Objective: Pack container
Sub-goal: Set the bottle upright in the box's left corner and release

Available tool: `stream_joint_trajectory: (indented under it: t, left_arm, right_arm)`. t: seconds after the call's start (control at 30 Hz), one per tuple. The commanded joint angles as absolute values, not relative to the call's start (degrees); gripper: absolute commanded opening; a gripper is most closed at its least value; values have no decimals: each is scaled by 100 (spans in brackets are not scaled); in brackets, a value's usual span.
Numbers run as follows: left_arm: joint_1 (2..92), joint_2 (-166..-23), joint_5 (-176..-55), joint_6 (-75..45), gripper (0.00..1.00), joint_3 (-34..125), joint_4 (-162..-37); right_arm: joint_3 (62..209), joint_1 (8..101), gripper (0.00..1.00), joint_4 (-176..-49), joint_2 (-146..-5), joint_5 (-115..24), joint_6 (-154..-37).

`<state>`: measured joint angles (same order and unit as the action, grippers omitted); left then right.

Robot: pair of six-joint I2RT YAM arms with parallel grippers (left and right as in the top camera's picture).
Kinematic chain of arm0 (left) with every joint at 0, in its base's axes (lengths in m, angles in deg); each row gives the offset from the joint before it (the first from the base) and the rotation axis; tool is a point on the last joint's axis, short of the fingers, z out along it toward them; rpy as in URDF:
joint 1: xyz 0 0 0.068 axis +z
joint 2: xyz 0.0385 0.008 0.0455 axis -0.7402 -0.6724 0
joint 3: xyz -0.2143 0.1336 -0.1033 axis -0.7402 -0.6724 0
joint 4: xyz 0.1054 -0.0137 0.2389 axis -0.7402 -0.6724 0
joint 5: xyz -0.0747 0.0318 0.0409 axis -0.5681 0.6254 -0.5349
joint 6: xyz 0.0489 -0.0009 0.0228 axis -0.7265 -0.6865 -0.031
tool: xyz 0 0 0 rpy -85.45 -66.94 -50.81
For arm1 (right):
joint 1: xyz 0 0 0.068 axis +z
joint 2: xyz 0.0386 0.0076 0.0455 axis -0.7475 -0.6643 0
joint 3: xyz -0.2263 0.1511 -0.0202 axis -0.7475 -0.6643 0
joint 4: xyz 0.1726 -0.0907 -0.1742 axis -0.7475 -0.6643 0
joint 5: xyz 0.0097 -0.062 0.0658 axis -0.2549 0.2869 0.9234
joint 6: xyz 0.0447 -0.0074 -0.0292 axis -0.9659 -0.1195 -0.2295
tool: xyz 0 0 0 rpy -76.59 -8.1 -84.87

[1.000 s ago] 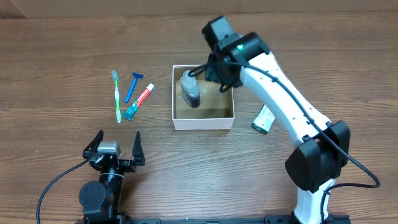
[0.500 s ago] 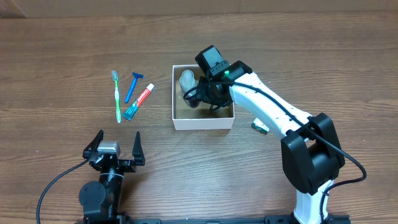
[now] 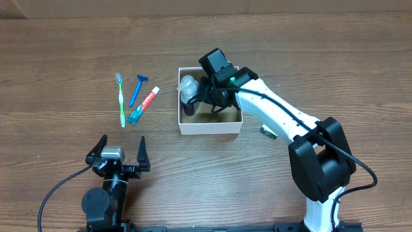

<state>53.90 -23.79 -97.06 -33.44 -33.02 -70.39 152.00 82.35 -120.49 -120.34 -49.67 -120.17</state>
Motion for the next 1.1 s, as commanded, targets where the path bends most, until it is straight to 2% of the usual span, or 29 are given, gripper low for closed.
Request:
stream_joint_trajectory:
  t: [0.0,0.57,0.63,1.07]
  left_arm:
    - [5436,-2329,-9650,-3448,100,-3331,-7033]
    - [5436,-2329,-9650,-3448,100,-3331,-7033]
    - [5436,-2329,-9650,-3448,100,-3331,-7033]
    - [5436,-2329,-9650,-3448,100,-3331,-7033]
  right_arm:
    - [15176,8277,51,-11928,-11938,-4906,-12034]
    - [15178,8150,53,-11721,-11936,-4794,-11409]
    - [15176,8067,56,-11786,-11936,-4801,-11361]
    - [15176,8014,56,-11382,-11938,-4696,-10494]
